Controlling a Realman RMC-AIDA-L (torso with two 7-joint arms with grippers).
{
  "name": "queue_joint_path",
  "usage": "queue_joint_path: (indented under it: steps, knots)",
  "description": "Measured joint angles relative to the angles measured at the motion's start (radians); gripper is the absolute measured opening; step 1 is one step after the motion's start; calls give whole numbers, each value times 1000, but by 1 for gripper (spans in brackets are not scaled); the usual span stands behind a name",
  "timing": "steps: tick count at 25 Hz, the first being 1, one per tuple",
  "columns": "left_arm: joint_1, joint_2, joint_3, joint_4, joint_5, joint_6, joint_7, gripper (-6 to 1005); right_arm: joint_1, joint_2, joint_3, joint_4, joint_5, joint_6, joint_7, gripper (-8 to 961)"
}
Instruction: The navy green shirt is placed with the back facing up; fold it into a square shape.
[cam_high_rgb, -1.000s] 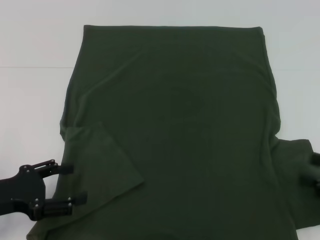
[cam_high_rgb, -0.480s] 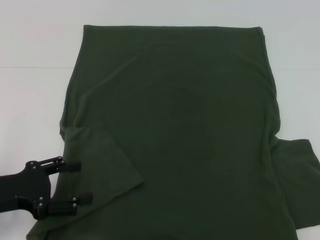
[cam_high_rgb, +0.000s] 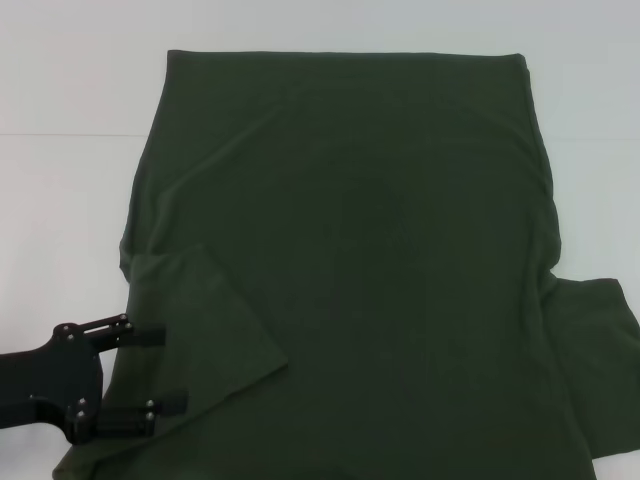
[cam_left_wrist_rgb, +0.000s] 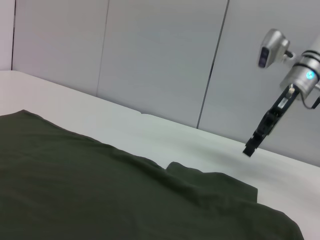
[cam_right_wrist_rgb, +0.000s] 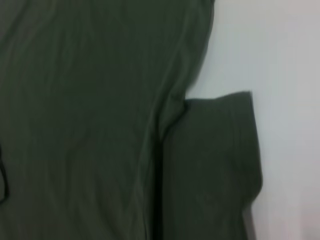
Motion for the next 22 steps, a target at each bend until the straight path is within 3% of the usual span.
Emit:
queue_joint_path:
  steps: [14, 22]
  knots:
    - [6, -3, 0, -8, 0, -8, 4, 867, 14, 1, -71, 158, 4, 142, -18, 790]
    - [4, -3, -2, -8, 0, -9, 10, 867, 29, 2, -107, 186, 3, 182, -23, 791]
